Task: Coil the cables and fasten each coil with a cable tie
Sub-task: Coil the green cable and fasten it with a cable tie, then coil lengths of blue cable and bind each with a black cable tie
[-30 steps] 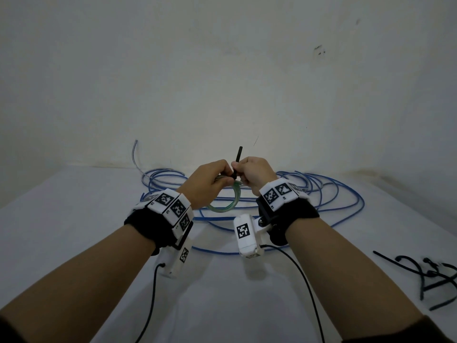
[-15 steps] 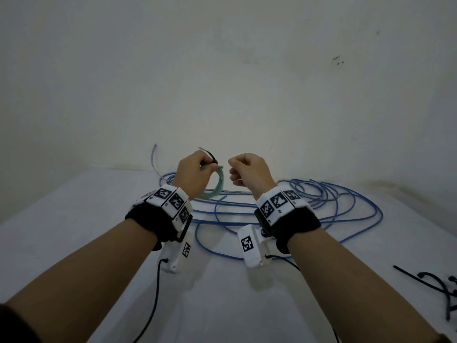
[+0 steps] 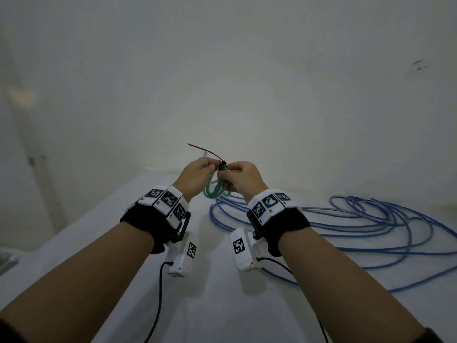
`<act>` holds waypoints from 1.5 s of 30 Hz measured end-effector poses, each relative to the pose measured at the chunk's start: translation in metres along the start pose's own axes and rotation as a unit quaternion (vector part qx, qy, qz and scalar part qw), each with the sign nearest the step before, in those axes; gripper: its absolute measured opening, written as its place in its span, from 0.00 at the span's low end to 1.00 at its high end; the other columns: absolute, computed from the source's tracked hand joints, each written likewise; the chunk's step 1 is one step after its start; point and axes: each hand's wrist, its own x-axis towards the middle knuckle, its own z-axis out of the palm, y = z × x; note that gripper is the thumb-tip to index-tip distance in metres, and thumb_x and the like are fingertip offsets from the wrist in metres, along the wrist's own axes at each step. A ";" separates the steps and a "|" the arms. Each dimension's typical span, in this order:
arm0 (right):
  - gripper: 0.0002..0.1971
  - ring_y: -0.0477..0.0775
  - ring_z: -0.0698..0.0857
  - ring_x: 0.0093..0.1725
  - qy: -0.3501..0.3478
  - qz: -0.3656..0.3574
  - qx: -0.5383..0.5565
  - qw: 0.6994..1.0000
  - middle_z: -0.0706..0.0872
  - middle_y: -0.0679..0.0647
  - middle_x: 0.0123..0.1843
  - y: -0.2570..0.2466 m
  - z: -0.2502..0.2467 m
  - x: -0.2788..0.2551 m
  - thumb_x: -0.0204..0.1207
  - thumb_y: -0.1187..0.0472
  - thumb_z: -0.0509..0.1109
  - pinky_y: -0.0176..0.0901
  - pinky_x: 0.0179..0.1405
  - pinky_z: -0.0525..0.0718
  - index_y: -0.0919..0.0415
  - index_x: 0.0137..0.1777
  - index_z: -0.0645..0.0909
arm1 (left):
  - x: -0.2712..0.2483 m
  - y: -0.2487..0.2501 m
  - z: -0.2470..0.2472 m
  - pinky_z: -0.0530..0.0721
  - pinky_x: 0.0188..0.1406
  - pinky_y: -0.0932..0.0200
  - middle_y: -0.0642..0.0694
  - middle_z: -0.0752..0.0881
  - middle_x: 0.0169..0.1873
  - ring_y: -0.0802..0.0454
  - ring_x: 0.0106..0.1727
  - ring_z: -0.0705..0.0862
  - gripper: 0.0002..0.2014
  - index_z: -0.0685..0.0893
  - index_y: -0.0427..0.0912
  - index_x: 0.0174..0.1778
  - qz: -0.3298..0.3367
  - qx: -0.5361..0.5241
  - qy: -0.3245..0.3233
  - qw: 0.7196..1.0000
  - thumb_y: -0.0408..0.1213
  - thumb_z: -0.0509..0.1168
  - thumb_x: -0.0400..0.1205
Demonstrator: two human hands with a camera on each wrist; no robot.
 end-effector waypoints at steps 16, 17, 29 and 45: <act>0.08 0.59 0.83 0.33 -0.137 0.146 0.027 0.979 0.83 0.65 0.39 0.037 0.161 0.090 0.77 0.69 0.68 0.53 0.40 0.88 0.67 0.36 0.78 | 0.057 -0.102 -0.148 0.88 0.36 0.57 0.45 0.86 0.28 0.50 0.31 0.84 0.04 0.84 0.36 0.43 -0.164 0.148 0.151 0.964 0.32 0.66 0.80; 0.10 0.60 0.84 0.33 -0.136 0.149 0.012 0.979 0.83 0.64 0.36 0.041 0.169 0.096 0.76 0.69 0.69 0.54 0.42 0.88 0.66 0.33 0.78 | 0.059 -0.107 -0.153 0.89 0.37 0.55 0.47 0.86 0.24 0.48 0.33 0.86 0.06 0.82 0.37 0.36 -0.176 0.170 0.150 0.958 0.32 0.67 0.79; 0.11 0.58 0.84 0.42 -0.186 0.152 -0.157 0.958 0.82 0.57 0.38 0.074 0.194 0.105 0.76 0.58 0.71 0.42 0.36 0.83 0.64 0.37 0.78 | 0.057 -0.136 -0.161 0.85 0.57 0.46 0.35 0.86 0.56 0.37 0.54 0.85 0.13 0.85 0.31 0.57 -0.267 0.318 0.015 0.910 0.28 0.69 0.77; 0.10 0.58 0.83 0.41 -0.130 0.098 -0.288 0.944 0.86 0.62 0.44 0.031 -0.015 0.045 0.78 0.61 0.67 0.52 0.45 0.86 0.69 0.49 0.84 | 0.034 -0.024 -0.018 0.86 0.53 0.47 0.36 0.86 0.53 0.39 0.54 0.85 0.12 0.84 0.37 0.55 -0.049 0.317 -0.115 0.940 0.39 0.64 0.81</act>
